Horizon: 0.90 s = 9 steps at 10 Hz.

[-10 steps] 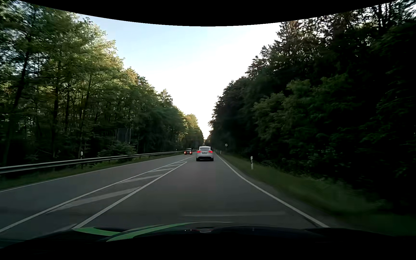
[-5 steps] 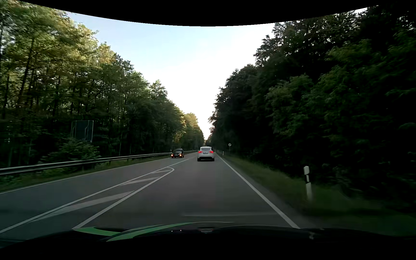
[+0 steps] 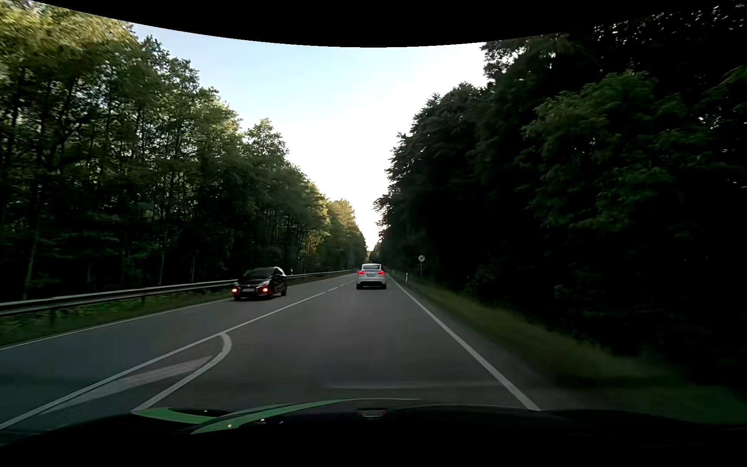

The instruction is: Follow the waypoints while adhering to traffic rules and regulations

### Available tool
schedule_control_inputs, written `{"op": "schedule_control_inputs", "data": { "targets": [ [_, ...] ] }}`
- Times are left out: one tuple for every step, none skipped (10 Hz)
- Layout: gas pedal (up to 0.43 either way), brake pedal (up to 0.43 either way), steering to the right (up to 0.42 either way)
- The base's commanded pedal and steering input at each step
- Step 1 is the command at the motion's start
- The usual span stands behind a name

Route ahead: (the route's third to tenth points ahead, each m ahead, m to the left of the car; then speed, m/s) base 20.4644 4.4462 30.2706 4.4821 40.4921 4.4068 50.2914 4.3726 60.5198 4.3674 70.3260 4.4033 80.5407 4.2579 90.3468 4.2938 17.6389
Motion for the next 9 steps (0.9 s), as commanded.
{"op": "schedule_control_inputs", "data": {
  "targets": [
    [0.228,0.0,0.001],
    [0.228,0.0,0.002],
    [0.228,0.0,0.001],
    [0.228,0.0,0.001],
    [0.228,0.0,0.001],
    [0.228,0.0,0.001],
    [0.228,0.0,0.001],
    [0.228,0.0,0.002],
    [0.228,0.0,0.002]
  ]
}}
